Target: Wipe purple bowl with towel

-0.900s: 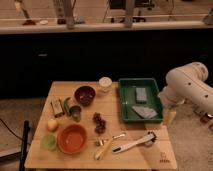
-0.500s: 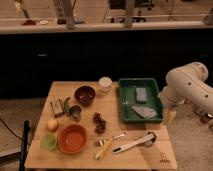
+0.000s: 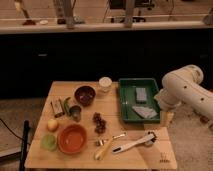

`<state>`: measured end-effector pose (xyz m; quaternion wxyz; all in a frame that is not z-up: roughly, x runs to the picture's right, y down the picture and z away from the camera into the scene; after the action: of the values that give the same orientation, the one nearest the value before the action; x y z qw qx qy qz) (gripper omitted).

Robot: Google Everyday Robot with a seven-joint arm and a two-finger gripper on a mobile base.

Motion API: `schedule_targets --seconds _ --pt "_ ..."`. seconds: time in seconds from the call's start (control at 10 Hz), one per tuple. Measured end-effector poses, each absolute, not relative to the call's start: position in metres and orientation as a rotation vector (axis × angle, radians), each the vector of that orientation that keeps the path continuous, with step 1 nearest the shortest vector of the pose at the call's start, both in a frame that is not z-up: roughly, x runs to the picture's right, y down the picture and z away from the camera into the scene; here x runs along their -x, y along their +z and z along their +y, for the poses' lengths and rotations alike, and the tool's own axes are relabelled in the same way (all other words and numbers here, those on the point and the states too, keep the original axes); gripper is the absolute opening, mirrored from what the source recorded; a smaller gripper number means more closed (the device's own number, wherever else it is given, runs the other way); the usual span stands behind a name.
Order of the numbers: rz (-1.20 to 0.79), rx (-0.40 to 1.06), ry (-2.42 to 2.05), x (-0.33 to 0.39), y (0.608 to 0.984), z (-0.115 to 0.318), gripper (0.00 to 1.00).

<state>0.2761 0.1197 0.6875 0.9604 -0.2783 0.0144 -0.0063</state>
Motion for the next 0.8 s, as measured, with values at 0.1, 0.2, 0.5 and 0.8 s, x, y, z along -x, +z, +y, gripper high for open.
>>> schedule_targets --seconds 0.1,0.2,0.5,0.8 --pt "0.025 0.561 -0.009 -0.276 0.689 0.118 0.8" --pt "0.022 0.558 -0.003 -0.277 0.691 0.117 0.8" --pt "0.011 0.558 -0.064 -0.266 0.699 0.122 0.8" --pt "0.007 0.549 -0.08 -0.262 0.7 0.129 0.8"
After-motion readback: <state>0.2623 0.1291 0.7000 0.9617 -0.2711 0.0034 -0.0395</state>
